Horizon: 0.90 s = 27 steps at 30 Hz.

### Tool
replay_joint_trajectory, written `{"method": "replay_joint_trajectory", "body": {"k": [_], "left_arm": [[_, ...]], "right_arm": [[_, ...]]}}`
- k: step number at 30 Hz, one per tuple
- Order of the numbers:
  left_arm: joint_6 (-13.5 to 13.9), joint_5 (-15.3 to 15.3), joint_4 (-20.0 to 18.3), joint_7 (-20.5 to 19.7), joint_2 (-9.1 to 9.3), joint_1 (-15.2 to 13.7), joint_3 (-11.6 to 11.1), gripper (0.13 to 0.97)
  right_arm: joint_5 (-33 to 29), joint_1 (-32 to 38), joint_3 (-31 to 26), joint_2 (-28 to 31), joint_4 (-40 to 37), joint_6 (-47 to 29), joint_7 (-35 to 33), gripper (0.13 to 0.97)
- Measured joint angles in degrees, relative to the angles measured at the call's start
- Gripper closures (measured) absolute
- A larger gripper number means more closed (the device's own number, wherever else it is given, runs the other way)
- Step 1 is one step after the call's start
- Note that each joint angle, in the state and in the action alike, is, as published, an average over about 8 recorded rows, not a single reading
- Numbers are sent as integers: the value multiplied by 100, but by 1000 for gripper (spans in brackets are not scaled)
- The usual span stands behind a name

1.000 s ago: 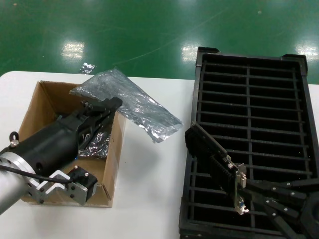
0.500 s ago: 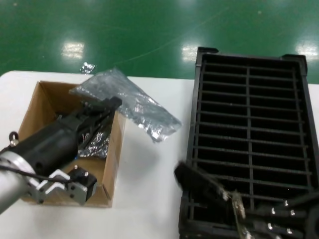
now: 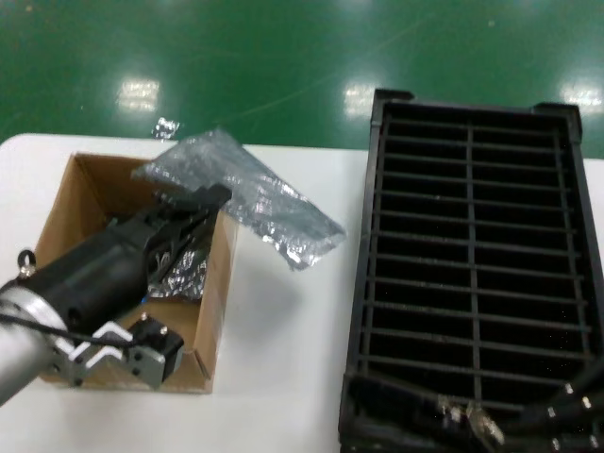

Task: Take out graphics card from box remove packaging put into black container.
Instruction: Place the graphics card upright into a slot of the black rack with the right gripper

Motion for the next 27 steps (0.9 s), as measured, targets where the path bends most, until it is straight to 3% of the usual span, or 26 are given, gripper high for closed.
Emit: {"method": "replay_joint_trajectory", "body": {"k": [6, 12, 27], "left_arm": [[0, 0, 0, 0, 0, 0, 0, 958], [0, 0, 0, 0, 0, 0, 0, 958], [0, 0, 0, 0, 0, 0, 0, 958]], "right_arm": [[-953, 1465, -1241, -626, -494, -339, 53, 936], [-1603, 2108, -2043, -828, -705, -394, -84, 936], [-1992, 3453, -3625, -966, -1139, -408, -200, 936]]}}
